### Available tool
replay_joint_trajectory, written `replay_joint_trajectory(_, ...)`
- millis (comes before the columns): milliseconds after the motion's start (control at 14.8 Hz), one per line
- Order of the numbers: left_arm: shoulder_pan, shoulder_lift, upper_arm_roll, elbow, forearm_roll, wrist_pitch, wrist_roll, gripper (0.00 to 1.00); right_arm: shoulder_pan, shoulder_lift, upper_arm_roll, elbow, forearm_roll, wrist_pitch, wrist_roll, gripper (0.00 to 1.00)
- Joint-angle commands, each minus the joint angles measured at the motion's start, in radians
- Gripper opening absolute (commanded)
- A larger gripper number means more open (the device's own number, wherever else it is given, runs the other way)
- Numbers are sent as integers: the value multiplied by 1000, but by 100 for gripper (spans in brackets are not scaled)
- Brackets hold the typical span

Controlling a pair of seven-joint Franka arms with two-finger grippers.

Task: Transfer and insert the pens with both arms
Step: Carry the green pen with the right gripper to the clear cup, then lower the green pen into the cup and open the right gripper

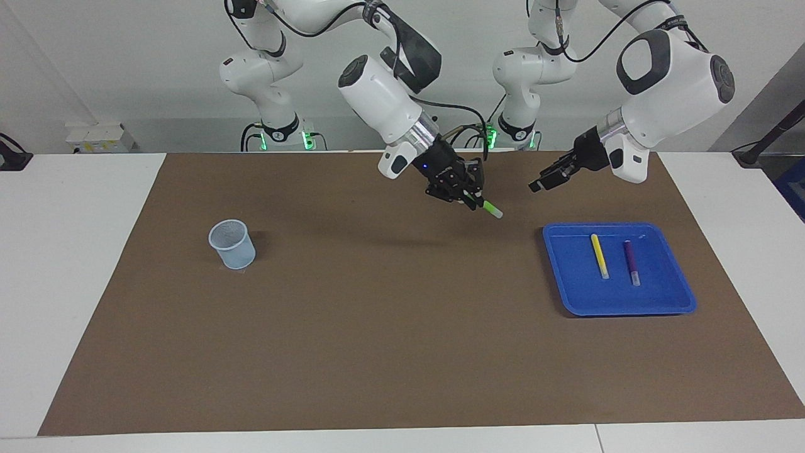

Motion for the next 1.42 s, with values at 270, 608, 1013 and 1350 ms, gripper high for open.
replay_joint_trajectory(270, 80, -34, 11, -40, 153, 37, 534, 62, -173, -103, 11, -43, -215, -328, -207, 0)
replay_joint_trajectory(608, 87, -34, 11, -113, 283, 219, 694, 62, -376, -170, 9, -48, -368, -601, -518, 0)
replay_joint_trajectory(1013, 129, 3, 11, -178, 345, 392, 842, 62, -658, -236, 12, -166, -586, -673, -902, 0)
replay_joint_trajectory(1350, 153, 66, 11, -201, 389, 509, 896, 62, -731, -327, 11, -399, -588, -508, -953, 0)
